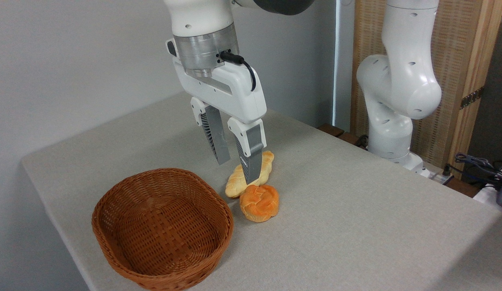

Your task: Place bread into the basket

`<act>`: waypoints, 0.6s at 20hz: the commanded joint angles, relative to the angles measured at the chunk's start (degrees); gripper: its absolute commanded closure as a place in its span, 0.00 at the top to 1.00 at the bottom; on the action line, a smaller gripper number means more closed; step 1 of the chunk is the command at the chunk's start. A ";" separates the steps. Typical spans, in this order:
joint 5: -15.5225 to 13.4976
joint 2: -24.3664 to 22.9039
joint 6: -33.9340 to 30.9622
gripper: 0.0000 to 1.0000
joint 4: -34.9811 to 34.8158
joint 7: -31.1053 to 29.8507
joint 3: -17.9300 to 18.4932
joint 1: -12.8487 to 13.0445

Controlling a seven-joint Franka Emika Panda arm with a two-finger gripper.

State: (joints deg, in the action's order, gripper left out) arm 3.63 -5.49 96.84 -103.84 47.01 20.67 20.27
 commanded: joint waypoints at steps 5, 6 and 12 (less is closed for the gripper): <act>-0.65 0.39 0.54 1.00 0.31 1.33 1.12 -0.23; -0.65 0.39 0.63 1.00 0.40 1.42 1.21 -0.23; -0.65 0.39 0.72 1.00 0.40 1.51 1.21 -0.23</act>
State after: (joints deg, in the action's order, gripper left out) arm 3.63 -5.10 97.22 -103.84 47.06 21.32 19.85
